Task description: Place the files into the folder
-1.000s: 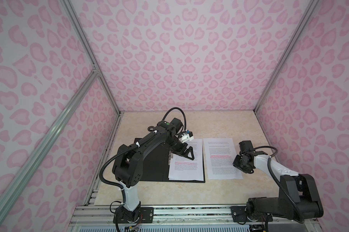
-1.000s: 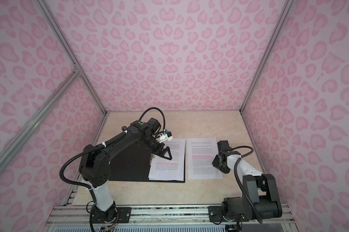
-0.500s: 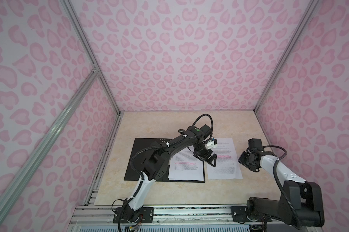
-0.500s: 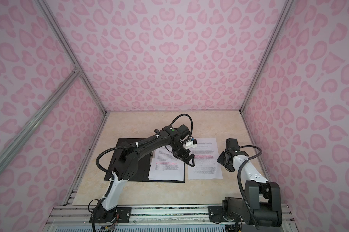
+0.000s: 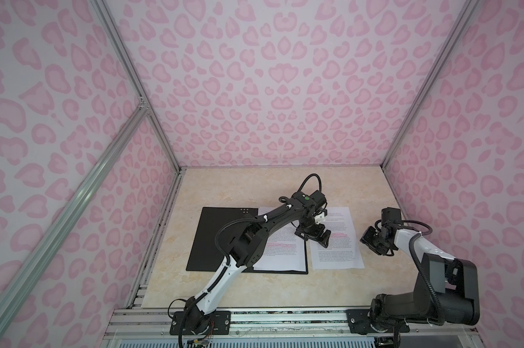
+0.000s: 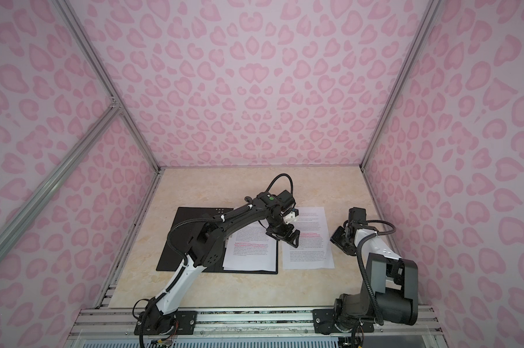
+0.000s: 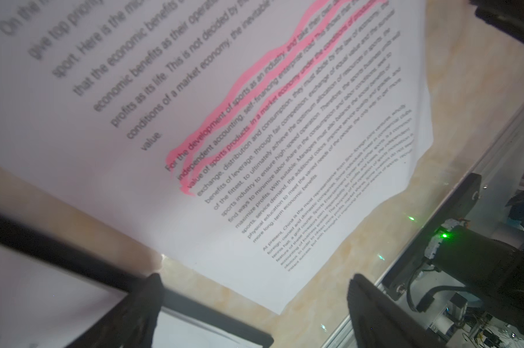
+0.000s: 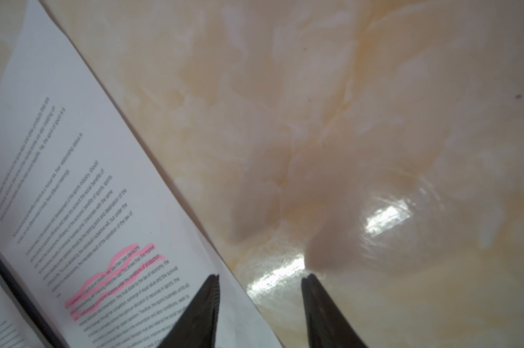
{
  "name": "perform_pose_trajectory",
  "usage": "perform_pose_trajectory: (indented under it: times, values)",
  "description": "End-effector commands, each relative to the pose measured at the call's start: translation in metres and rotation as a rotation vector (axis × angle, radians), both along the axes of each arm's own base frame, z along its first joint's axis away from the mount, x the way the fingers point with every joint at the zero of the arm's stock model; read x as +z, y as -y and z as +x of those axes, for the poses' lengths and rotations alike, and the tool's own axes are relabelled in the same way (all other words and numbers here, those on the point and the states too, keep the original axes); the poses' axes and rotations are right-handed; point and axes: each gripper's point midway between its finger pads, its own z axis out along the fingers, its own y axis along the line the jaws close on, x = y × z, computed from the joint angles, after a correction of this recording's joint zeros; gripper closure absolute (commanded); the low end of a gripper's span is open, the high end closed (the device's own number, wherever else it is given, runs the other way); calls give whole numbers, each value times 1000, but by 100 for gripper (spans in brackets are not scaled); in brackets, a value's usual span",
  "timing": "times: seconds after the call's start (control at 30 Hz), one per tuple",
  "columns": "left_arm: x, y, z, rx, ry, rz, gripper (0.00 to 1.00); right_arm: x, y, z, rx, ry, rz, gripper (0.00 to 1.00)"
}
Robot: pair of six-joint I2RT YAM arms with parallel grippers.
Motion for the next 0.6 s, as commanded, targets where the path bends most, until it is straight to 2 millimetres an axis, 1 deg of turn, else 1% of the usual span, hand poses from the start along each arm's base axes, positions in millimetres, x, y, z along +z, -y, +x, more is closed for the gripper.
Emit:
perform_pose_trajectory:
  times: [0.0,0.27,0.47,0.57]
  values:
    - [-10,-11,5,32,26,72,2,-1,-4,7,36,21,32,52]
    - [-17,-6,2,23,-9,58,2,-15,-16,9,94,-25,105,52]
    - [-28,-4,0,7,-32,60,2,-31,-36,7,141,-60,231,52]
    - [-30,-2,-2,-4,-42,51,2,-35,-44,6,158,-63,283,52]
